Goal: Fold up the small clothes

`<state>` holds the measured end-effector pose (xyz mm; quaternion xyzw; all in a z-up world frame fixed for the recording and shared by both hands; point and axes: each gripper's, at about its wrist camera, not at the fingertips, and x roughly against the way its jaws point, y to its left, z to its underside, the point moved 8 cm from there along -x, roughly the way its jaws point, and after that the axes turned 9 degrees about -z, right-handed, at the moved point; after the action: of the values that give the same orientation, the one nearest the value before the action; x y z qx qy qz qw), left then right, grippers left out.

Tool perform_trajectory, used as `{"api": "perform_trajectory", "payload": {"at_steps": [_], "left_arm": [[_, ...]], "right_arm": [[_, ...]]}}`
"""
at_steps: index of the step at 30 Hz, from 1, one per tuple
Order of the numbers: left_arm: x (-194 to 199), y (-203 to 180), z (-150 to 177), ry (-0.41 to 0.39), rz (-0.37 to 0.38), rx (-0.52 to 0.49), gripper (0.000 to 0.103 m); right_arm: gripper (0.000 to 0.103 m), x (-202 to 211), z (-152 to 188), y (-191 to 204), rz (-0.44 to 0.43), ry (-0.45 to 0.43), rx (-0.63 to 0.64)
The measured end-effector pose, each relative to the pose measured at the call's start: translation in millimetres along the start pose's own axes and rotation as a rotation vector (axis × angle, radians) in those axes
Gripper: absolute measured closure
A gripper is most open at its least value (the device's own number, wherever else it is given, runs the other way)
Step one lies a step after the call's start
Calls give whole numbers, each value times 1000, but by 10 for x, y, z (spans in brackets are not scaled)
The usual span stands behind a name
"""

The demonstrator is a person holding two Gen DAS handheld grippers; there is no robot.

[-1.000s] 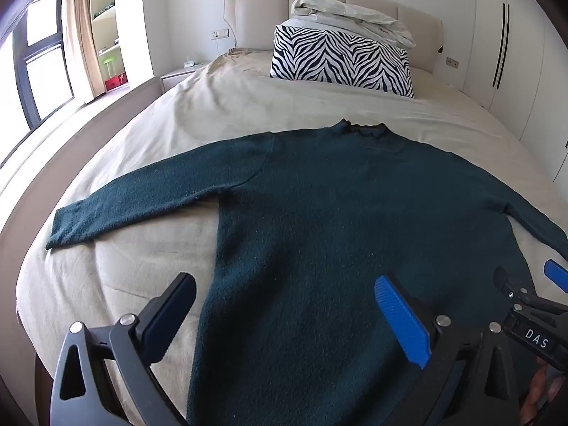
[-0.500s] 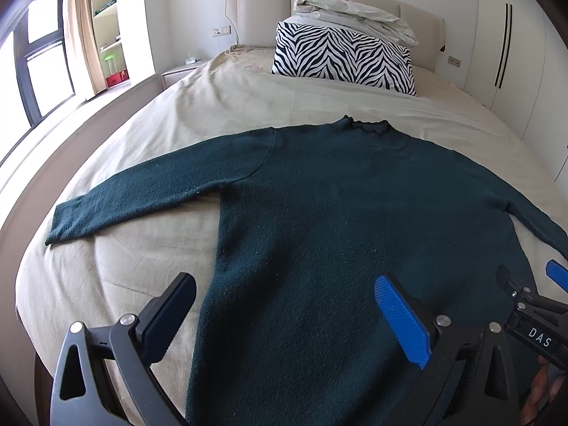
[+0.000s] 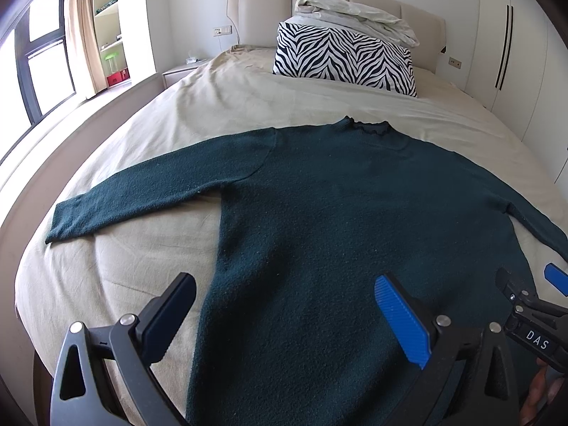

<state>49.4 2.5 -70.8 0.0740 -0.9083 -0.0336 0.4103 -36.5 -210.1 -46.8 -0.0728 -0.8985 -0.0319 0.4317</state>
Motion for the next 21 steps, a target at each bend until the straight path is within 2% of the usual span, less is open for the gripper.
{"api": "perform_trajectory", "payload": {"at_steps": [21], "left_arm": [[-28, 44, 29, 4, 0, 9, 0]], "right_arm": [[0, -27, 31, 14, 2, 5, 1]]}}
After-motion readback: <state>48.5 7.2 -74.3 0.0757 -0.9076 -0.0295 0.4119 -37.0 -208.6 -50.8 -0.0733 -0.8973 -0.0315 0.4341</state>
